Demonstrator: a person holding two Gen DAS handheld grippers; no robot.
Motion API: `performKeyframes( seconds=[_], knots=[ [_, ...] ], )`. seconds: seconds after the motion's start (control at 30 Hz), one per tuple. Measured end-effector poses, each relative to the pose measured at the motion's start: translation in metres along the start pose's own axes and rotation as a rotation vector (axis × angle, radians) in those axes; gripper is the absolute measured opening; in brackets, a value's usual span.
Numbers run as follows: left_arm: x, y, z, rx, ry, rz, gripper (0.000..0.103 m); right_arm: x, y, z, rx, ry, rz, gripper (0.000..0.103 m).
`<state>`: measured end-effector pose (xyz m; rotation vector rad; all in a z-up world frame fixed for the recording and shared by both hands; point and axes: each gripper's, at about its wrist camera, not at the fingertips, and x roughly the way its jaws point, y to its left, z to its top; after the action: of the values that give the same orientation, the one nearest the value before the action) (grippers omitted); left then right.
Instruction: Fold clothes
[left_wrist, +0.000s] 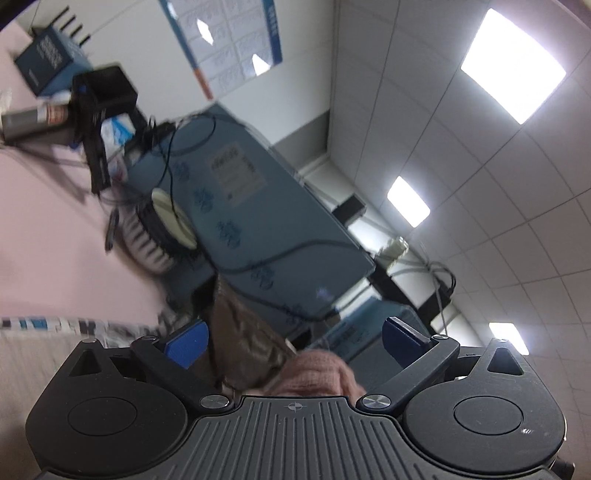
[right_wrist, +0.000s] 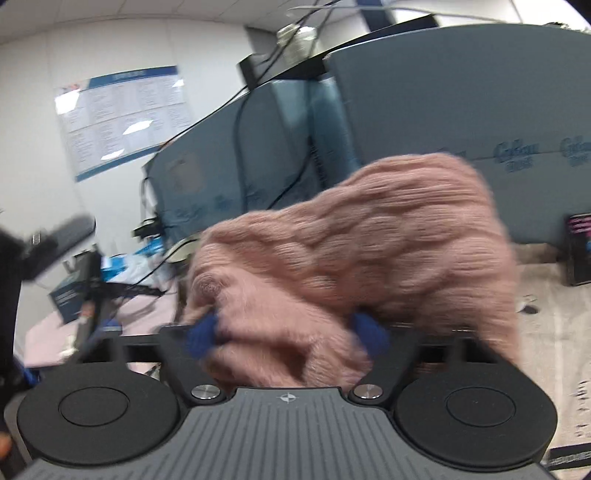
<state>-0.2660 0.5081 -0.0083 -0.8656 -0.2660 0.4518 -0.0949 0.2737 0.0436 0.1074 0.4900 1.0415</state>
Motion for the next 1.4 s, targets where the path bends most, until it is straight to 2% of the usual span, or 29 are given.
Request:
performKeyframes(
  seconds=[0.03, 0.1, 0.2, 0.3, 0.4, 0.43, 0.47, 0.53, 0.57, 0.6, 0.73, 0.8, 0.9, 1.0, 1.03, 1.13, 1.23, 1.33, 1.4],
  knots=[
    [0.002, 0.0, -0.003, -0.004, 0.023, 0.006, 0.1, 0.0, -0.003, 0.002, 0.006, -0.002, -0.005, 0.034],
    [0.005, -0.001, -0.007, 0.005, 0.055, 0.028, 0.1, -0.001, -0.012, 0.006, 0.038, -0.008, 0.004, 0.024],
    [0.012, -0.005, -0.014, 0.059, 0.116, 0.076, 0.096, -0.01, -0.027, 0.01, 0.131, -0.037, 0.031, 0.021],
    [0.026, -0.018, -0.029, 0.181, 0.217, 0.1, 0.09, -0.023, -0.034, 0.016, 0.172, -0.099, 0.027, 0.02],
    [0.041, -0.035, -0.049, 0.344, 0.309, 0.116, 0.071, -0.036, -0.043, 0.019, 0.21, -0.161, 0.008, 0.02],
    [0.04, -0.041, -0.054, 0.403, 0.295, 0.121, 0.057, -0.04, -0.048, 0.019, 0.225, -0.176, -0.001, 0.02],
    [0.038, -0.048, -0.058, 0.46, 0.274, 0.121, 0.05, -0.042, -0.053, 0.019, 0.24, -0.182, -0.008, 0.02],
    [0.033, -0.058, -0.065, 0.558, 0.229, 0.12, 0.029, -0.046, -0.061, 0.018, 0.26, -0.201, -0.015, 0.02],
    [0.031, -0.062, -0.069, 0.601, 0.204, 0.126, 0.02, -0.051, -0.065, 0.018, 0.262, -0.219, -0.011, 0.02],
    [0.028, -0.066, -0.071, 0.638, 0.178, 0.124, 0.02, -0.055, -0.067, 0.019, 0.264, -0.238, -0.001, 0.019],
    [0.013, -0.076, -0.075, 0.711, 0.061, 0.069, 0.015, -0.074, -0.071, 0.029, 0.29, -0.298, 0.094, 0.019],
    [0.005, -0.08, -0.072, 0.72, 0.008, 0.016, 0.013, -0.088, -0.071, 0.034, 0.288, -0.333, 0.136, 0.019],
    [-0.006, -0.091, -0.08, 0.748, -0.011, -0.149, 0.013, -0.11, -0.08, 0.039, 0.308, -0.359, 0.188, 0.019],
    [-0.015, -0.105, -0.09, 0.784, -0.014, -0.312, 0.013, -0.136, -0.097, 0.041, 0.313, -0.369, 0.189, 0.019],
    [-0.017, -0.109, -0.094, 0.793, -0.004, -0.346, 0.013, -0.146, -0.103, 0.042, 0.312, -0.373, 0.182, 0.018],
    [-0.019, -0.123, -0.104, 0.78, 0.038, -0.417, 0.003, -0.179, -0.129, 0.042, 0.325, -0.385, 0.138, 0.018],
    [-0.018, -0.136, -0.119, 0.776, 0.117, -0.462, 0.003, -0.216, -0.16, 0.039, 0.341, -0.409, 0.053, 0.018],
    [-0.01, -0.146, -0.137, 0.813, 0.227, -0.454, 0.003, -0.249, -0.191, 0.026, 0.342, -0.419, -0.063, 0.018],
    [-0.008, -0.148, -0.143, 0.799, 0.284, -0.423, 0.005, -0.267, -0.215, 0.013, 0.361, -0.406, -0.13, 0.018]
  ],
)
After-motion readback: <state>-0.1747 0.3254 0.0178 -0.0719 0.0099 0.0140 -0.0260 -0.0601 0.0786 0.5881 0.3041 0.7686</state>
